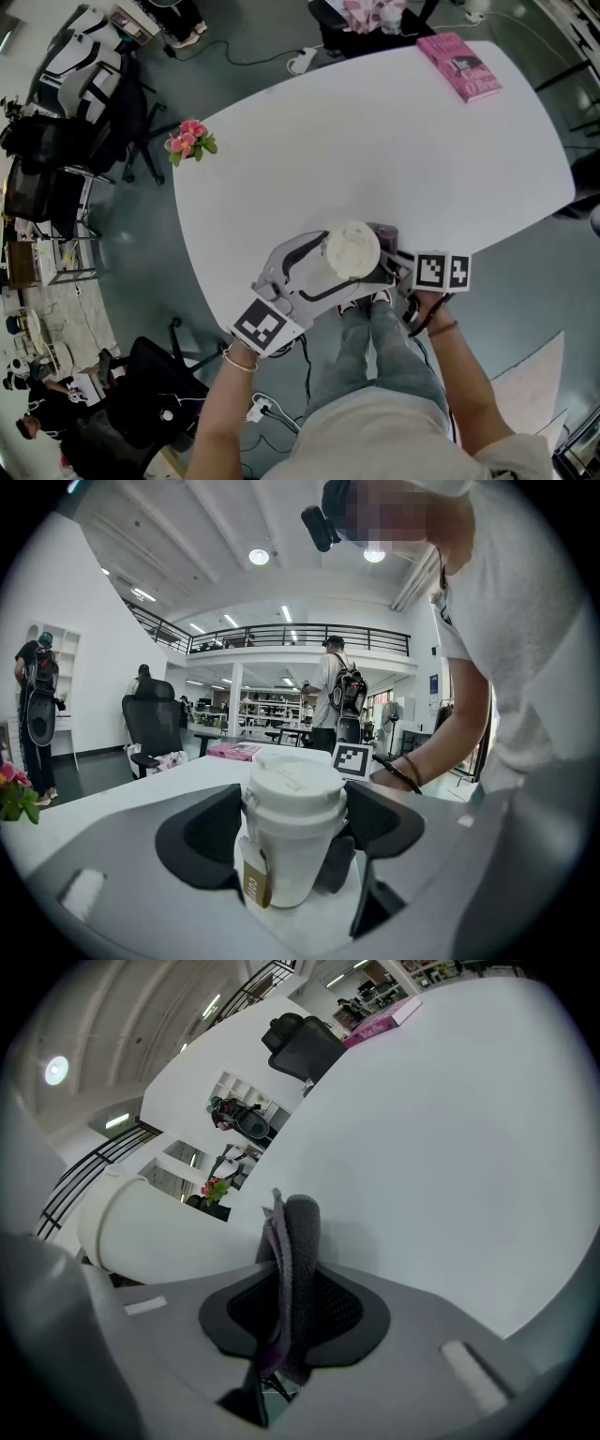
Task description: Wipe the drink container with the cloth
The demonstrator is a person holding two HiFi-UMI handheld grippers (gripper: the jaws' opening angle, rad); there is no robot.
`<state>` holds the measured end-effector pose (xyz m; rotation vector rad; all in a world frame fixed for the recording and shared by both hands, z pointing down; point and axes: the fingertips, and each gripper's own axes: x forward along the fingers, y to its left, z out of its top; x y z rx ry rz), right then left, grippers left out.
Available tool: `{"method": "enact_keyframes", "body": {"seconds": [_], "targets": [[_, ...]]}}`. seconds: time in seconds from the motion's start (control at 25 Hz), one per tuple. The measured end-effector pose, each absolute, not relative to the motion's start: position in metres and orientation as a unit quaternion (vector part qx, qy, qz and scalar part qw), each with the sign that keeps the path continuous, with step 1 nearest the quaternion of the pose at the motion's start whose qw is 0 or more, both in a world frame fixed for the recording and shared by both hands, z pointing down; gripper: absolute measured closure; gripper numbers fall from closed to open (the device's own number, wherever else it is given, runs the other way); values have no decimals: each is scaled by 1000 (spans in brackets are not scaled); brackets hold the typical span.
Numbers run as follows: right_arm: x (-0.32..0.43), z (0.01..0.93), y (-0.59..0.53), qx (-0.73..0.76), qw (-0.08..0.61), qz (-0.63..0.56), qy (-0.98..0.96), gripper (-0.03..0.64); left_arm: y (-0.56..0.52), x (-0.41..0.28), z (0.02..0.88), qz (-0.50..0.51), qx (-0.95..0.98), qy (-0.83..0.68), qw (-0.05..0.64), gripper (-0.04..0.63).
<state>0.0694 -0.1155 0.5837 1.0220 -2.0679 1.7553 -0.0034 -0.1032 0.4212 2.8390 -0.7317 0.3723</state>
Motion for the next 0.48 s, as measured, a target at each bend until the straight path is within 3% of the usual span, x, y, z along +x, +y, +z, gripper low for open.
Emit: {"method": "enact_keyframes", "body": {"seconds": [0.48], "targets": [[101,535,-110,263,168,590,-745,549,-102,-3,424,128,962,-231,62,242]]}}
